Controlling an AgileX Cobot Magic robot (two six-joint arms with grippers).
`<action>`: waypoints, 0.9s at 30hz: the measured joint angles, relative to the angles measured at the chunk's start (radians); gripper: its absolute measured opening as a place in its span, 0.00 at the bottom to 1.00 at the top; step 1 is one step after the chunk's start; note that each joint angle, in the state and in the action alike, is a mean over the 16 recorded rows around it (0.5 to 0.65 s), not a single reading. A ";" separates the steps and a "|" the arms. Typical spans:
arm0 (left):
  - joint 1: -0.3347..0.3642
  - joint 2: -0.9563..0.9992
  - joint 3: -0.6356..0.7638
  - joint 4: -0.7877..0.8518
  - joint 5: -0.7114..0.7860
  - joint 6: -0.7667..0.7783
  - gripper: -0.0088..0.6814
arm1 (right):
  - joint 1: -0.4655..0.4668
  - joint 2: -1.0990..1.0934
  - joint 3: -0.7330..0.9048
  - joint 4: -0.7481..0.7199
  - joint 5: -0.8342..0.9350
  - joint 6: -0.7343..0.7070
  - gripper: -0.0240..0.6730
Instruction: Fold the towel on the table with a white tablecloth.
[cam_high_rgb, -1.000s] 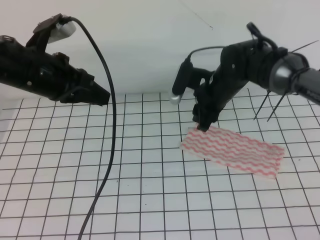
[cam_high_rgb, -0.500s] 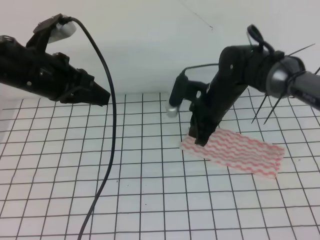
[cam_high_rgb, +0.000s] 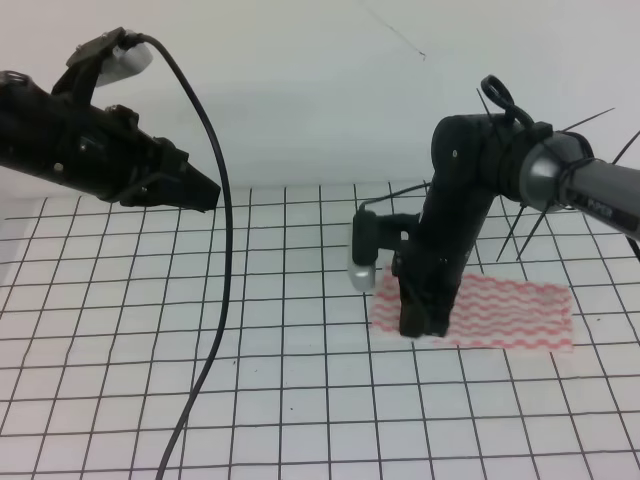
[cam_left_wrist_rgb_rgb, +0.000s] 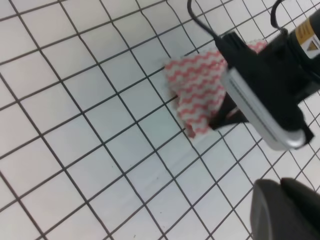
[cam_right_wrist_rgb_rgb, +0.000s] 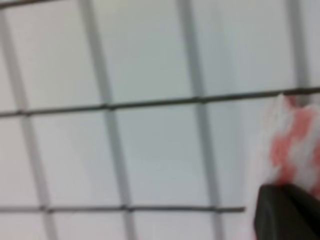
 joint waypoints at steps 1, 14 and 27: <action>0.000 0.000 0.000 0.000 0.000 0.000 0.01 | 0.000 -0.003 0.000 0.000 0.016 -0.014 0.03; 0.000 0.000 0.000 -0.002 -0.006 0.004 0.01 | 0.003 -0.001 -0.004 -0.042 -0.041 0.041 0.03; 0.000 0.000 0.000 -0.008 -0.015 0.012 0.01 | 0.010 0.012 -0.005 0.003 0.038 -0.046 0.03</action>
